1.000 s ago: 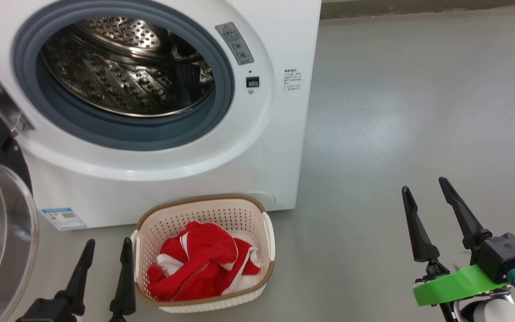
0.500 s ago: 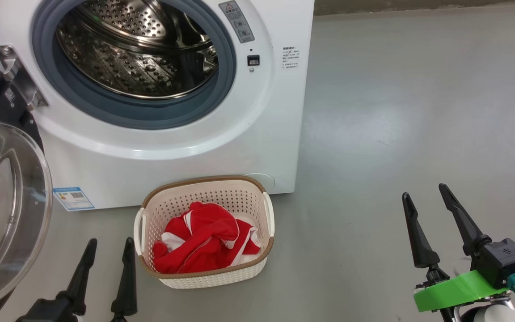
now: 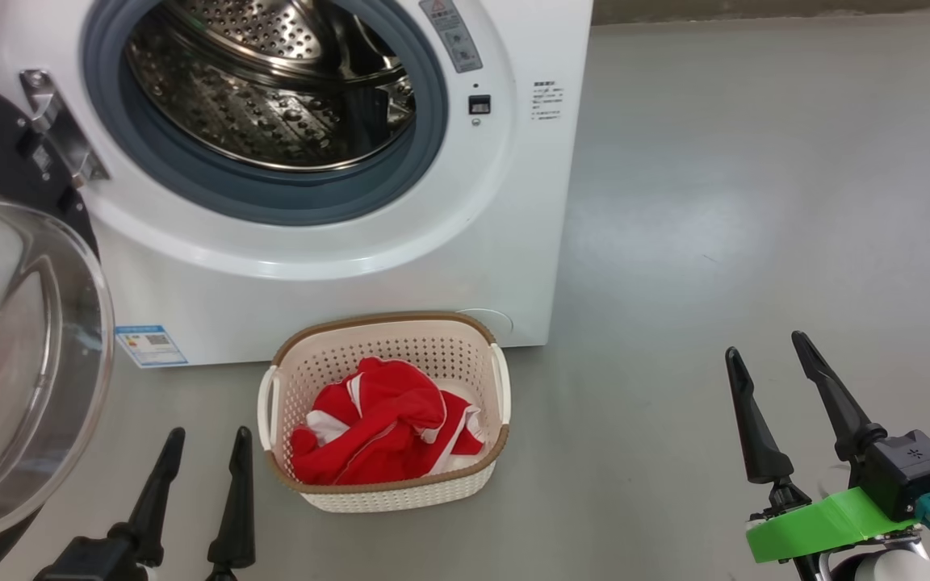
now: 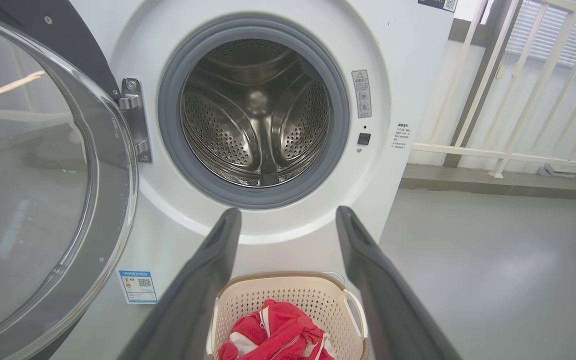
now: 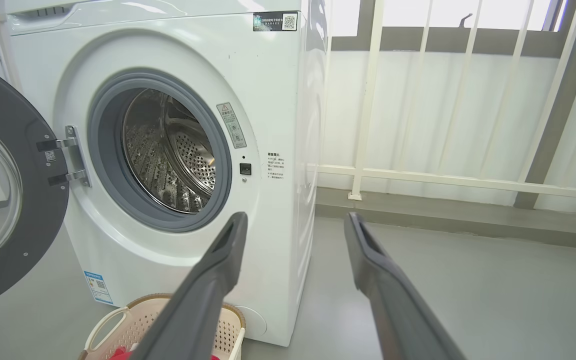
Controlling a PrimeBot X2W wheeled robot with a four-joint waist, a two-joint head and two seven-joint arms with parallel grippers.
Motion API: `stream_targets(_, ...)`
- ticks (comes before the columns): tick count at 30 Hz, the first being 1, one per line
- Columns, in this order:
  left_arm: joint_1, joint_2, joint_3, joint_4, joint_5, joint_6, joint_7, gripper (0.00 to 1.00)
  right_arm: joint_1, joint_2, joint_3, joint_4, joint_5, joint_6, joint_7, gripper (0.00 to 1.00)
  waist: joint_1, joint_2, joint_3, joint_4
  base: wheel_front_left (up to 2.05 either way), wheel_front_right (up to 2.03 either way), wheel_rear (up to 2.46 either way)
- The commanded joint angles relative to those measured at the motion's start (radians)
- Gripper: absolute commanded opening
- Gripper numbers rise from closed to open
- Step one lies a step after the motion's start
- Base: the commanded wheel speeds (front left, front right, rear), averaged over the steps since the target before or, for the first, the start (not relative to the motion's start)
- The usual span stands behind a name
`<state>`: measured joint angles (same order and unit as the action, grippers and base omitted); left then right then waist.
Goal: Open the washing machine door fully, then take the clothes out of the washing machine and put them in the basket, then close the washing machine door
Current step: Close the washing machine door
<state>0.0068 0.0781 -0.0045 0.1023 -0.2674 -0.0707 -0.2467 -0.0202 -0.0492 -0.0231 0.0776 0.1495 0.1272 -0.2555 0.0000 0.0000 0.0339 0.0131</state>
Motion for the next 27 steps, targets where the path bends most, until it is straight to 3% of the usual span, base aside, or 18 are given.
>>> stream_targets(1, -0.011, 0.016, 0.026, -0.032, -0.003, 0.000, 0.000, 1.00, -0.012, -0.003, 0.020, -0.025, -0.004, 0.003, -0.006, 1.00, 0.0000, 0.0000, 0.001, 0.013, 0.00, 0.00, 0.00)
stream_targets(27, 0.023, -0.001, 0.066, -0.129, 0.012, 0.123, -0.010, 1.00, -0.075, -0.005, 0.098, 0.004, -0.015, 0.003, -0.006, 1.00, 0.0000, 0.0000, -0.006, 0.296, 0.00, 0.00, 0.00)
